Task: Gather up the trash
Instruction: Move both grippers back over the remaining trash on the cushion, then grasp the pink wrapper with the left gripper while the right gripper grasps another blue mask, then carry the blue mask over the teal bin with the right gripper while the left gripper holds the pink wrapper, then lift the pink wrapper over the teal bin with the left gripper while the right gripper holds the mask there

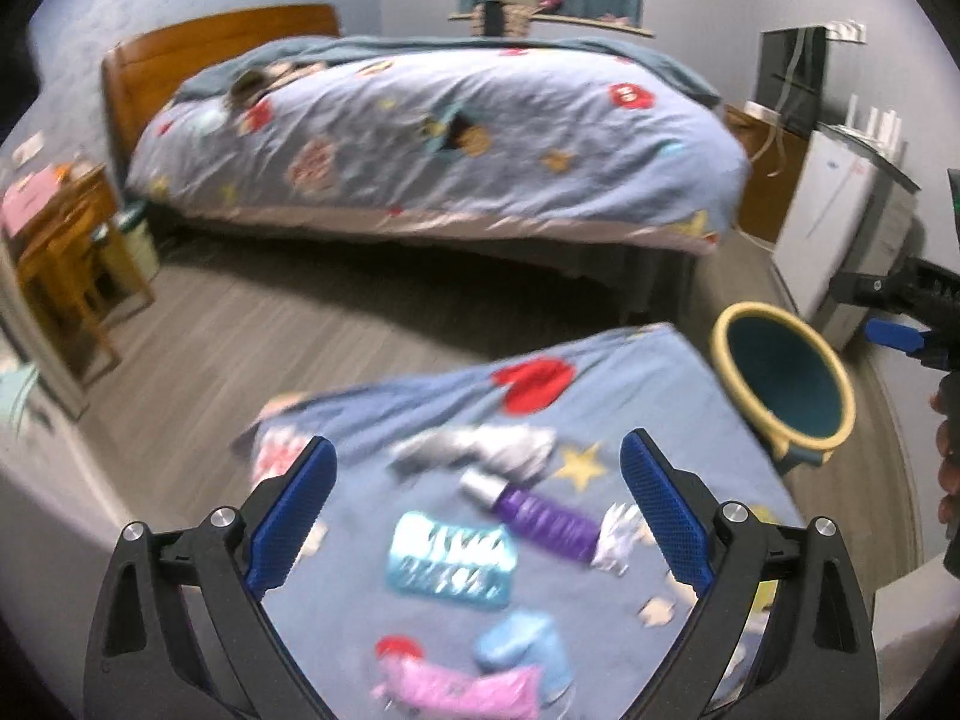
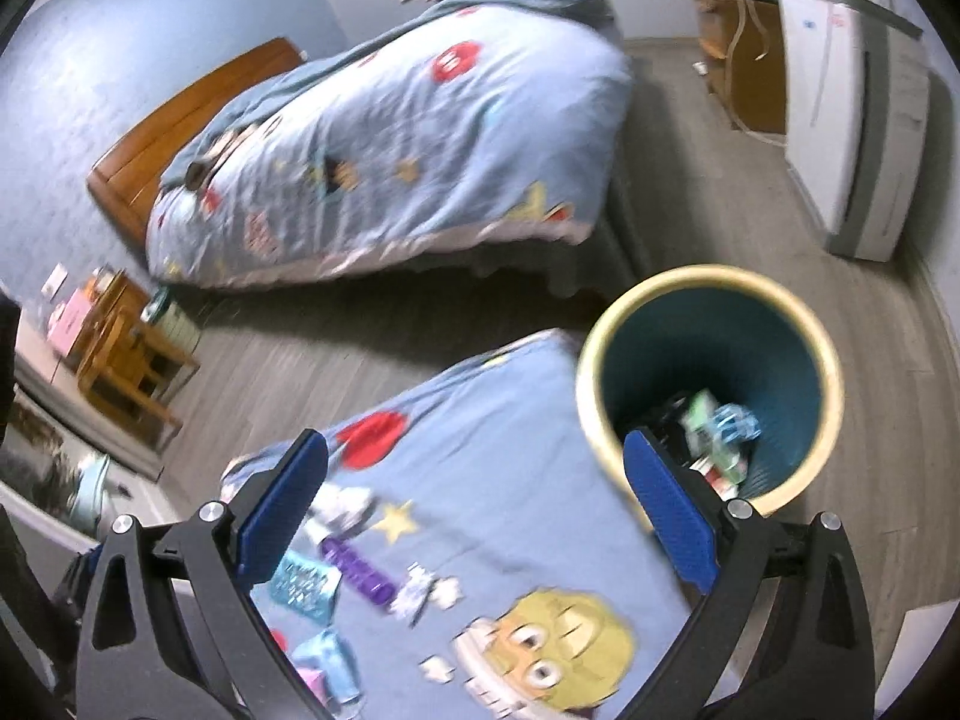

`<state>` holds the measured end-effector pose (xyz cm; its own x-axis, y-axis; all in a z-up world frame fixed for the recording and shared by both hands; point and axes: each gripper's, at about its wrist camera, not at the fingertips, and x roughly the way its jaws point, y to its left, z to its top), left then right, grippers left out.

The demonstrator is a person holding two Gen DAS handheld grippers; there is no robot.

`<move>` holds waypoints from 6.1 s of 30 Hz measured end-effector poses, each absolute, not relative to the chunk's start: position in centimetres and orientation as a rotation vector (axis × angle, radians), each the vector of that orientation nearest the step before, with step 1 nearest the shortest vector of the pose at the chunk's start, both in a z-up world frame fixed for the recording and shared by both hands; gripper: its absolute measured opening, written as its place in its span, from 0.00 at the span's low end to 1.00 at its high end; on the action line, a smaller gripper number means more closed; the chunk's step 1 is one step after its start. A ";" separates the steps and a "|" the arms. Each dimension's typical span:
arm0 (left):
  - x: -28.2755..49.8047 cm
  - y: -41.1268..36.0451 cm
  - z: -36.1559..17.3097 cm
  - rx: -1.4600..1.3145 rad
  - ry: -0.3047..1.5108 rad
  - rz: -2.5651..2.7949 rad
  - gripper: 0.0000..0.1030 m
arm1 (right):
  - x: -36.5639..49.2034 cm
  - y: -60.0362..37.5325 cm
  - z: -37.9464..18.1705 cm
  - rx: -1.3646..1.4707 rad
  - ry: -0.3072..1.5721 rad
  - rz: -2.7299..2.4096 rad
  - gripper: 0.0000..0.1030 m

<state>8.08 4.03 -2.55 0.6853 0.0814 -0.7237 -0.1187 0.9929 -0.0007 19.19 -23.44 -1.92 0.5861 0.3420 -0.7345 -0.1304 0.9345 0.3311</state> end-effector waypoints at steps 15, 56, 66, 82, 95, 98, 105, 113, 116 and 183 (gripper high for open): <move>2.1 10.0 -10.6 -0.107 1.018 0.205 0.92 | 13.2 -14.7 -9.9 0.145 1.071 0.300 0.94; 2.7 9.6 -15.9 -0.074 1.226 0.085 0.14 | 8.9 -5.1 -19.1 0.008 1.343 0.641 0.11; 3.7 9.2 -13.7 -0.086 1.148 0.083 0.14 | 10.2 -7.2 -15.9 0.077 1.261 0.616 0.07; 6.6 5.0 -8.2 -0.074 0.953 0.035 0.14 | 13.7 -15.5 -6.1 0.061 0.999 0.482 0.07; 8.7 0.6 -7.7 -0.044 0.934 -0.061 0.14 | 18.9 -22.0 -0.3 0.008 0.872 0.423 0.07; 8.9 -0.5 -8.1 -0.048 0.950 -0.100 0.14 | 19.8 -23.9 -1.1 0.106 0.882 0.430 0.07; 9.9 -3.3 -8.7 0.000 0.966 -0.142 0.14 | 21.6 -26.0 -2.6 0.163 0.919 0.425 0.07; 12.1 -7.6 -8.4 0.106 0.953 -0.198 0.14 | 22.9 -28.9 -3.6 0.197 0.938 0.401 0.07; 13.3 -8.9 -8.6 0.107 0.954 -0.213 0.14 | 23.5 -30.5 -3.7 0.232 0.931 0.385 0.07; 22.3 -16.7 -12.9 0.121 0.977 -0.271 0.12 | 28.0 -41.7 -9.7 0.422 0.963 0.077 0.07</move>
<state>22.27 -16.74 -12.93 0.5291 -0.1717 -0.8310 0.2802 0.9597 -0.0200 28.00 -41.70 -9.68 0.5746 0.2487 -0.7797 0.1215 0.9162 0.3818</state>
